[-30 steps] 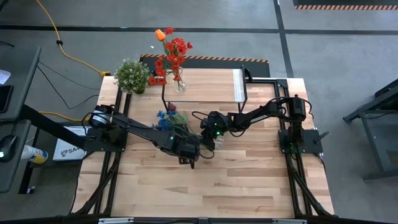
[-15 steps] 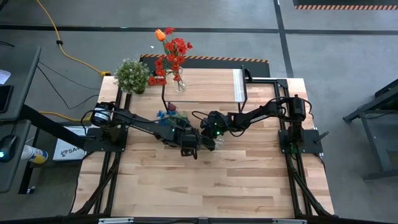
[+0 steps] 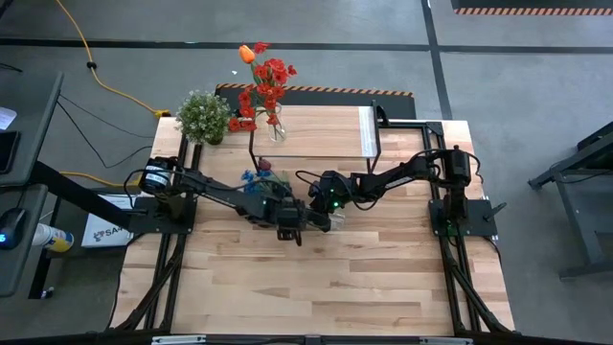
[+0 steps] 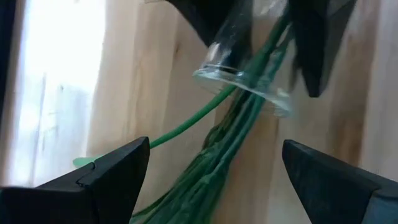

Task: Pick and place flowers into a vace then onto a shelf
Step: Put the right transparent vase on the shelf

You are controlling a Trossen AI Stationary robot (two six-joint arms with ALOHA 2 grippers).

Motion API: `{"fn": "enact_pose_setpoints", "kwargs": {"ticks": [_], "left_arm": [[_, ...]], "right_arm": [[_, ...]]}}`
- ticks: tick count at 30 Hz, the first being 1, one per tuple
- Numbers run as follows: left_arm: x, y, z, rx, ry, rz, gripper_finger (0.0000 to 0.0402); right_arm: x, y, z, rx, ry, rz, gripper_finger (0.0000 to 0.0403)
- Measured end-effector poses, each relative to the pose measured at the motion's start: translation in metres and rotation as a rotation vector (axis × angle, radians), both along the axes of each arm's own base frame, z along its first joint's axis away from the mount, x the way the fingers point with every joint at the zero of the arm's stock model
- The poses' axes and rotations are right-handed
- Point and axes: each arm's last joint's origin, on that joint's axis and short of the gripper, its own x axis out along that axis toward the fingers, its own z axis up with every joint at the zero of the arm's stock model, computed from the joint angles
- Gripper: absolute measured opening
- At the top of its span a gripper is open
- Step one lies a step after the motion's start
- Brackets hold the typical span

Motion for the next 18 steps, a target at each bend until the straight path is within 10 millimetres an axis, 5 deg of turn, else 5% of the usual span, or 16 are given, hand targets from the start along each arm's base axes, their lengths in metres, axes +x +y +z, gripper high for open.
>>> {"fn": "enact_pose_setpoints", "kwargs": {"ticks": [18], "left_arm": [[-0.003, 0.005, -0.014, 0.071, -0.058, 0.046, 0.0399]], "right_arm": [[0.0, 0.0, -0.001, 0.003, 0.006, 0.0, 0.017]]}}
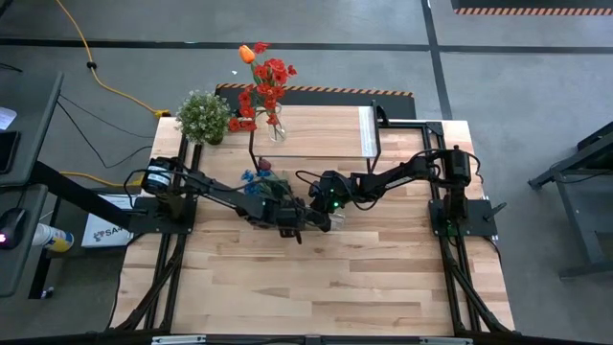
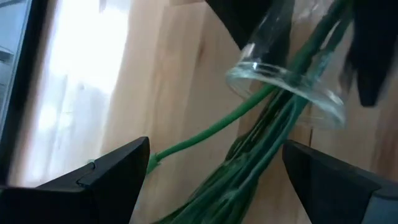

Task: Pick and place flowers into a vace then onto a shelf
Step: Put the right transparent vase on the shelf

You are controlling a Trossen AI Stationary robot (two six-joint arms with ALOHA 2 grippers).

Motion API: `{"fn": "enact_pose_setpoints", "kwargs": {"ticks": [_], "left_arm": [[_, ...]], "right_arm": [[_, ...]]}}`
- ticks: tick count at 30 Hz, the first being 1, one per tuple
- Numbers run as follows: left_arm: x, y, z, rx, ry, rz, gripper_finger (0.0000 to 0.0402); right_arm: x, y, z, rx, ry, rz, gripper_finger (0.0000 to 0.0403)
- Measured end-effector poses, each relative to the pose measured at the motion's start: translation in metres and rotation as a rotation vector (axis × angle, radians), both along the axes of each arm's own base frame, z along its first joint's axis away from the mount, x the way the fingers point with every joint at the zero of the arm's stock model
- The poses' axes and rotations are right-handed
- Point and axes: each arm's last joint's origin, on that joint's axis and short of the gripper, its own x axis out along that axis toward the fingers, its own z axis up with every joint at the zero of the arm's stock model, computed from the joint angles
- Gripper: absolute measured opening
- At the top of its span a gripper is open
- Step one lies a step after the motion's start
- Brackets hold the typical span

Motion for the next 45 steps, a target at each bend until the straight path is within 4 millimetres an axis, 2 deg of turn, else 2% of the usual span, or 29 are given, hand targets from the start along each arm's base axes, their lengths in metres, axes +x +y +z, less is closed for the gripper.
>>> {"fn": "enact_pose_setpoints", "kwargs": {"ticks": [14, 32, 45], "left_arm": [[0.008, 0.001, -0.018, 0.013, -0.02, 0.043, 0.0399], [0.008, 0.003, -0.019, 0.107, -0.038, 0.084, 0.0399], [0.008, 0.004, -0.019, 0.109, -0.037, 0.085, 0.0399]], "right_arm": [[-0.001, 0.001, -0.001, 0.006, 0.019, 0.004, 0.017], [-0.001, 0.001, -0.002, 0.007, 0.021, 0.006, 0.017], [-0.001, 0.001, -0.002, 0.008, 0.021, 0.005, 0.017]]}}
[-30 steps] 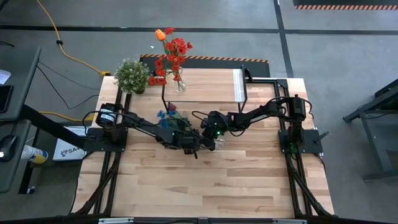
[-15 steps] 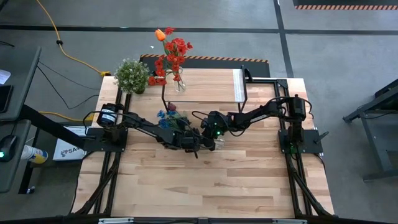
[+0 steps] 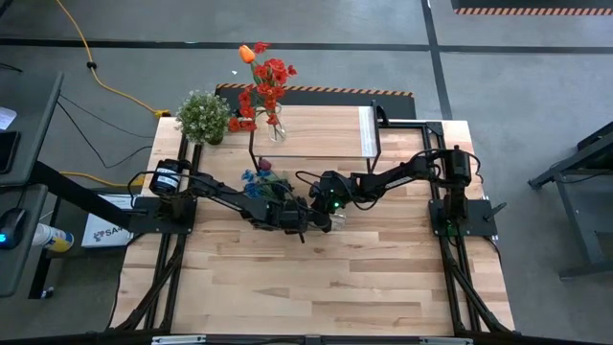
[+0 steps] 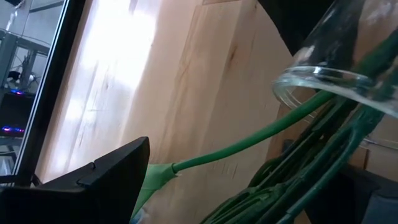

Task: Pick and place flowers into a vace then onto a shelf
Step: Put the right transparent vase on the shelf

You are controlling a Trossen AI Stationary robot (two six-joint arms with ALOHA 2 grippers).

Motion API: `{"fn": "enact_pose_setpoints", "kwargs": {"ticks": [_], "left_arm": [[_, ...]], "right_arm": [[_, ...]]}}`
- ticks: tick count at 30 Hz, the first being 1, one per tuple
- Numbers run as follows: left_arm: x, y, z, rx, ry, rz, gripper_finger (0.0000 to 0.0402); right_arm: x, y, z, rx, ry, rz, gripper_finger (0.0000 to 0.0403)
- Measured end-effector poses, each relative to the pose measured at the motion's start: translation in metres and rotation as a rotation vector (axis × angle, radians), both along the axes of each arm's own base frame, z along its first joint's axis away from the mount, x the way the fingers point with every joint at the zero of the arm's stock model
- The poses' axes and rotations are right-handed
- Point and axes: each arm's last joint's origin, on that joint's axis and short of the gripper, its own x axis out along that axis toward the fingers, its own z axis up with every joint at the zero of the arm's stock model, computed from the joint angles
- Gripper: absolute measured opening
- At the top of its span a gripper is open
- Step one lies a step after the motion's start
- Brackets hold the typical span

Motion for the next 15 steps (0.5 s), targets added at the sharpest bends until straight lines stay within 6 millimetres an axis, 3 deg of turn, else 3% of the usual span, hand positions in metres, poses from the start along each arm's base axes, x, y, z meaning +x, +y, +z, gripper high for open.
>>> {"fn": "enact_pose_setpoints", "kwargs": {"ticks": [8, 15], "left_arm": [[0.001, 0.0, 0.0, -0.057, 0.004, -0.021, 0.0399], [0.004, 0.019, 0.0, -0.199, 0.0, -0.017, 0.0399]], "right_arm": [[0.0, 0.0, 0.0, 0.001, 0.0, -0.001, 0.017], [0.0, 0.0, 0.0, 0.002, 0.001, -0.001, 0.017]]}}
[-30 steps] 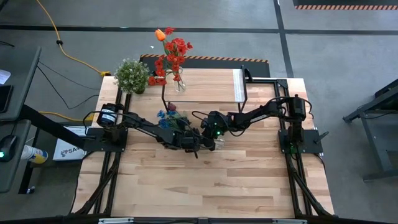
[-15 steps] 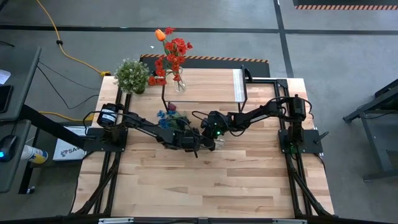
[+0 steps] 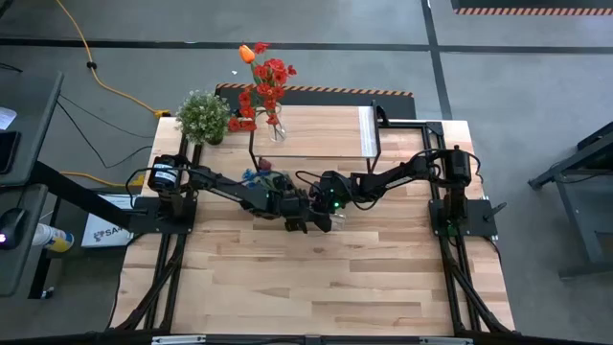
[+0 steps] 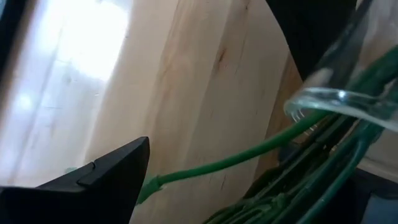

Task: Pick and place flowers into a vace then onto a shelf
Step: Put the right transparent vase on the shelf

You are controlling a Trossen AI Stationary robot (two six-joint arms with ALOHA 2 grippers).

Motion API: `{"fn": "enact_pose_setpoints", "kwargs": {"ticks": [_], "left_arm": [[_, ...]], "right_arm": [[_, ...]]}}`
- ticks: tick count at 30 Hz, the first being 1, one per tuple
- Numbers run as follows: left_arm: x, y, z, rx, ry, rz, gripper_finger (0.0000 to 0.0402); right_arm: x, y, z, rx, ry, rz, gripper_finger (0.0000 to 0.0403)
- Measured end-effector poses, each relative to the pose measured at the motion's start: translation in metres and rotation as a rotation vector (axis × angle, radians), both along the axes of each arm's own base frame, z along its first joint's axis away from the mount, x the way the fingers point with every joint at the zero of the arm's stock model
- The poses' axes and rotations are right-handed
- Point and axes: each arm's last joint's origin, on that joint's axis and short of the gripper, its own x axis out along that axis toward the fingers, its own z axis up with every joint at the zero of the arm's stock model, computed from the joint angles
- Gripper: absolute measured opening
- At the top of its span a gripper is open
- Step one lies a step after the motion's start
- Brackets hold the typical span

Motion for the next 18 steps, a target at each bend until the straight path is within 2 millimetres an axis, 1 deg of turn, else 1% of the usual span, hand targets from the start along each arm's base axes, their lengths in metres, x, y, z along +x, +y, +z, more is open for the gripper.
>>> {"fn": "enact_pose_setpoints", "kwargs": {"ticks": [5, 8, 12, 18], "left_arm": [[0.001, 0.016, -0.001, -0.074, 0.017, -0.034, 0.0396], [0.001, 0.018, -0.001, -0.106, 0.024, -0.057, 0.0377], [0.002, 0.016, -0.002, -0.107, 0.032, -0.08, 0.0326], [0.003, 0.014, -0.003, -0.123, 0.018, -0.096, 0.023]], "right_arm": [[0.0, 0.0, 0.0, 0.003, 0.002, -0.003, 0.017], [0.0, 0.0, 0.0, 0.004, 0.004, -0.004, 0.017], [0.0, 0.0, -0.001, 0.0, 0.003, 0.0, 0.017], [0.0, 0.0, 0.0, -0.001, -0.001, 0.004, 0.017]]}}
